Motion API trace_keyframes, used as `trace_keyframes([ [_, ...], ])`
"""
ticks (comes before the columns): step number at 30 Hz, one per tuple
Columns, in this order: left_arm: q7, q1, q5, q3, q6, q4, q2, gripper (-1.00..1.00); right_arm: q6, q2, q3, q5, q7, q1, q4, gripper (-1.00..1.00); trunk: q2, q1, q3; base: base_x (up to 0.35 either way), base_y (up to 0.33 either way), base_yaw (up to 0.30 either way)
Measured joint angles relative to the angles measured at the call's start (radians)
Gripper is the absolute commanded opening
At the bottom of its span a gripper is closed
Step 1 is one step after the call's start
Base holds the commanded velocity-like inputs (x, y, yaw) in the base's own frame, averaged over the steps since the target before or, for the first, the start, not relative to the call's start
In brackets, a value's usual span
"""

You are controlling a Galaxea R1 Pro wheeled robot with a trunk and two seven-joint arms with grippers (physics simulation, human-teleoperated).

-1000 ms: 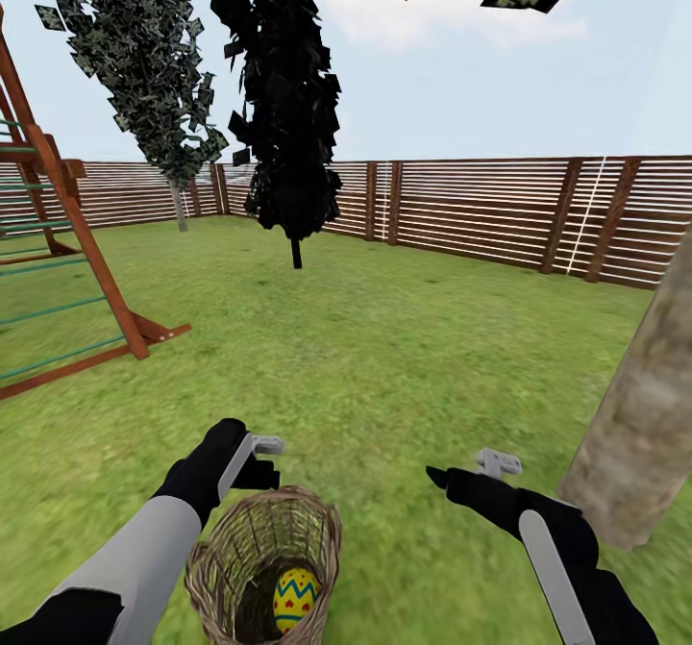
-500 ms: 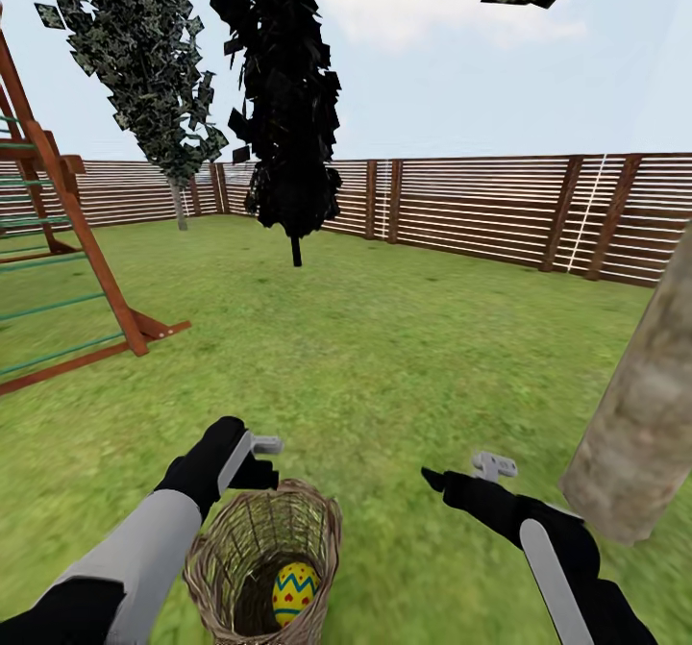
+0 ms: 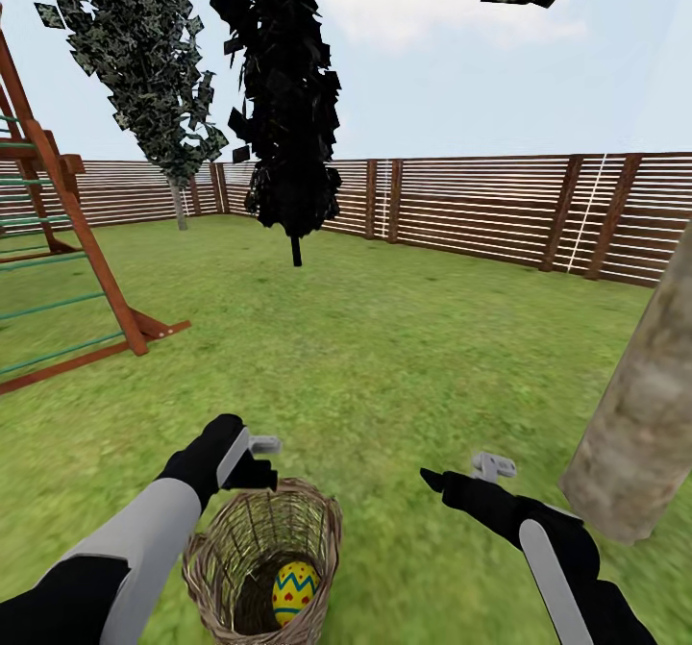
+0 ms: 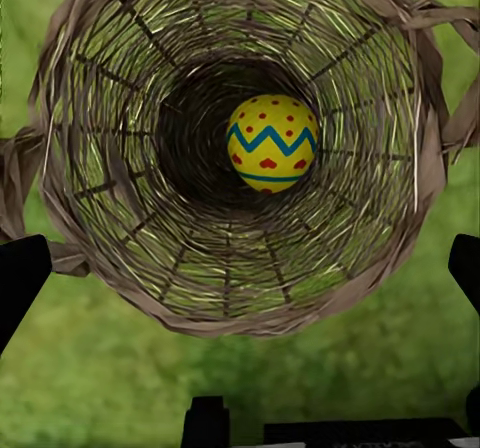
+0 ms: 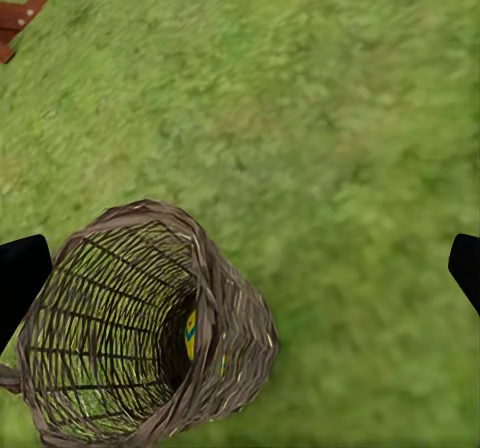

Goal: Take the three Easter eggs out of the wicker basket on the lawn in the garden, then place them on the lawn next to a single tree (choose any tree) so that all three eggs are next to the same tree and none are left in the basket.

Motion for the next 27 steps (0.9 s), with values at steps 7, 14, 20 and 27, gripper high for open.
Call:
trace_keyframes([
  [7, 0.000, -0.001, 0.002, -0.001, -0.069, 0.003, 0.008, 1.00, 0.000, 0.001, 0.001, 0.000, 0.000, 0.000, 0.000, 1.00, -0.042, 0.023, -0.019, 0.000, 0.000, 0.000],
  [14, -0.001, 0.000, 0.000, -0.002, -0.151, 0.004, 0.010, 1.00, 0.000, 0.000, 0.001, 0.000, 0.000, 0.000, 0.000, 1.00, -0.091, 0.050, -0.041, 0.000, 0.000, 0.000],
  [20, -0.002, 0.001, -0.001, -0.003, -0.175, 0.005, 0.010, 1.00, 0.000, 0.000, 0.000, 0.000, 0.000, 0.000, 0.000, 1.00, -0.133, 0.073, -0.059, 0.000, 0.000, 0.000],
  [27, -0.018, 0.001, -0.001, -0.004, -0.184, 0.005, 0.010, 1.00, 0.000, -0.001, 0.000, 0.000, 0.001, 0.000, 0.000, 1.00, -0.182, 0.100, -0.081, 0.000, 0.000, 0.000],
])
